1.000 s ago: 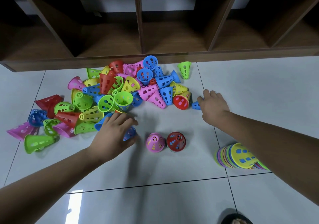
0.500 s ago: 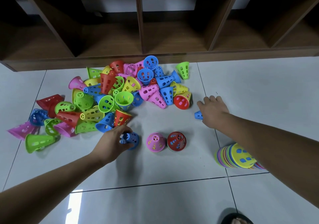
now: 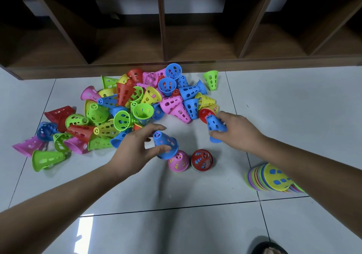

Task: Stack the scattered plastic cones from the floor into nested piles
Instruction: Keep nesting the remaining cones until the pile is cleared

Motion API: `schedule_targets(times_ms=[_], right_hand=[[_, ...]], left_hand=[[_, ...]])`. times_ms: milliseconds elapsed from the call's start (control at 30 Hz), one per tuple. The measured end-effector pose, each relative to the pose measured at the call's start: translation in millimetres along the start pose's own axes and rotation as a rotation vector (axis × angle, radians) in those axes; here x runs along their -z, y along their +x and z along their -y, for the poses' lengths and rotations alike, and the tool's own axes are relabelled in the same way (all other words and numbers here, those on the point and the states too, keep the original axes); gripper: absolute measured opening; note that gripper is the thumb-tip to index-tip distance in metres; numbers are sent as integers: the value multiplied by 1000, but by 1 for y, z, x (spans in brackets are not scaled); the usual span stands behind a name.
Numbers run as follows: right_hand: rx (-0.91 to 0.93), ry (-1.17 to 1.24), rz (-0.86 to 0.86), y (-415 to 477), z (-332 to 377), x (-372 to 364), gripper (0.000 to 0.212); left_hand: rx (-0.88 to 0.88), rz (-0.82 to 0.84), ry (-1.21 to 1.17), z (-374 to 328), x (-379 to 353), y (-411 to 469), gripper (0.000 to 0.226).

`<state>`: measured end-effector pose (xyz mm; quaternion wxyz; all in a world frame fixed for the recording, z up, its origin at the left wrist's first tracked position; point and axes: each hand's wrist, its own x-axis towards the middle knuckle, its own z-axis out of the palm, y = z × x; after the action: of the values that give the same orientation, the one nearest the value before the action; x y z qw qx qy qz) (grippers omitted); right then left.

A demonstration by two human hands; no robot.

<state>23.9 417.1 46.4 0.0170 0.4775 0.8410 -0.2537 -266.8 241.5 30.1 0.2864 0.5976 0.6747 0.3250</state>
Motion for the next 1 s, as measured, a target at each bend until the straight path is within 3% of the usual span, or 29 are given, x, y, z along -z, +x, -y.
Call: schedule_targets(times_ms=[133,233,733,1000], right_hand=[[33,345,-9,-28,27,2,30],[75,457,18,-45,37,-6,31],[59,315,113,-62,30,-33,46],[51,429,-40,-39,19,-30,22]], left_hand=[[-3,-23,-82,-21,4,3,46],[-45,8,-91,-29,3,1,41],[-75,141,11,-22,-27,-7,37],[-46,-34,-81,-20,-14,2,34]])
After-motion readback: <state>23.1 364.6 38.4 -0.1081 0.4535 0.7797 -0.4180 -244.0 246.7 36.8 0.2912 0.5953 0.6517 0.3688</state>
